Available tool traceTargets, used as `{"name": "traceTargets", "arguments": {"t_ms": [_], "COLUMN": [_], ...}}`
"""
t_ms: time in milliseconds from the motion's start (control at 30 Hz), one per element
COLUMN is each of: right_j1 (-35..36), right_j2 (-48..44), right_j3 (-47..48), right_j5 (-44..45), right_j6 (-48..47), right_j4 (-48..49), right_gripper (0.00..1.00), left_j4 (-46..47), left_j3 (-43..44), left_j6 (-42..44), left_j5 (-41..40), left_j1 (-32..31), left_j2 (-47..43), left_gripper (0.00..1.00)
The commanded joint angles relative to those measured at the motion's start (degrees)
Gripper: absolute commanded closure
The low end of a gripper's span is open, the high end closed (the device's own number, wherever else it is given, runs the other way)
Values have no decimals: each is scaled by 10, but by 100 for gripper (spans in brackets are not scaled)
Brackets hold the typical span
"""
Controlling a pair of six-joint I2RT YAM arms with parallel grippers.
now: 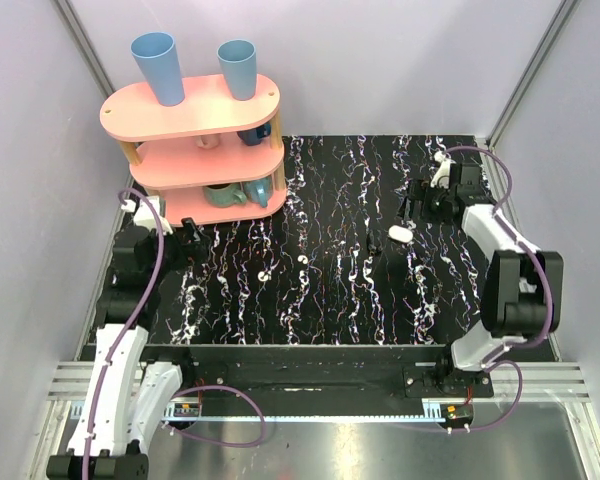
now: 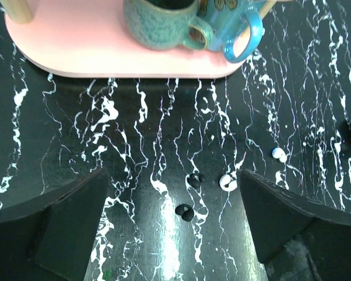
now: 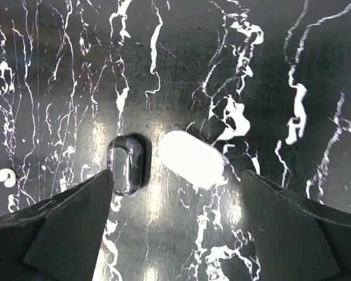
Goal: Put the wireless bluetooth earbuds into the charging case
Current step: Move the charging case to the center of the board.
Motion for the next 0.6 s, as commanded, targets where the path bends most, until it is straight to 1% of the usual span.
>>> {"name": "traceTargets", "arguments": {"t_ms": [0,67,133,200,233,400,467,567], "right_j1": [2,4,4,4,4,5,5,6], "right_j2": [58,88,110,129,132,126,128,141], "right_j3": [50,72,80,83,86,54,48,49], "right_j5": [-63,-67,-21,-2,3,-52,-62,-63], "right_j6": [-56,-62,-50,-46,-21,18,30,39], "right_j4": [-21,-31,-32,-32,-32,11,27,26], "right_gripper": [3,4,4,3,3,4,4,7], "left_j4": [7,7,7,5,3,-1,-3,-9], "left_j3": [15,13,10,10,10,9,9,10], "left_j6": [10,10,10,11,11,17,22,25], "left_j5": [42,42,38,34,30,17,9,-4], "left_j1": [2,2,2,2,2,2,2,1], "left_j2": [13,9,5,2,2,-5,-5,-2], "left_gripper": [1,1,1,1,1,1,1,1]}}
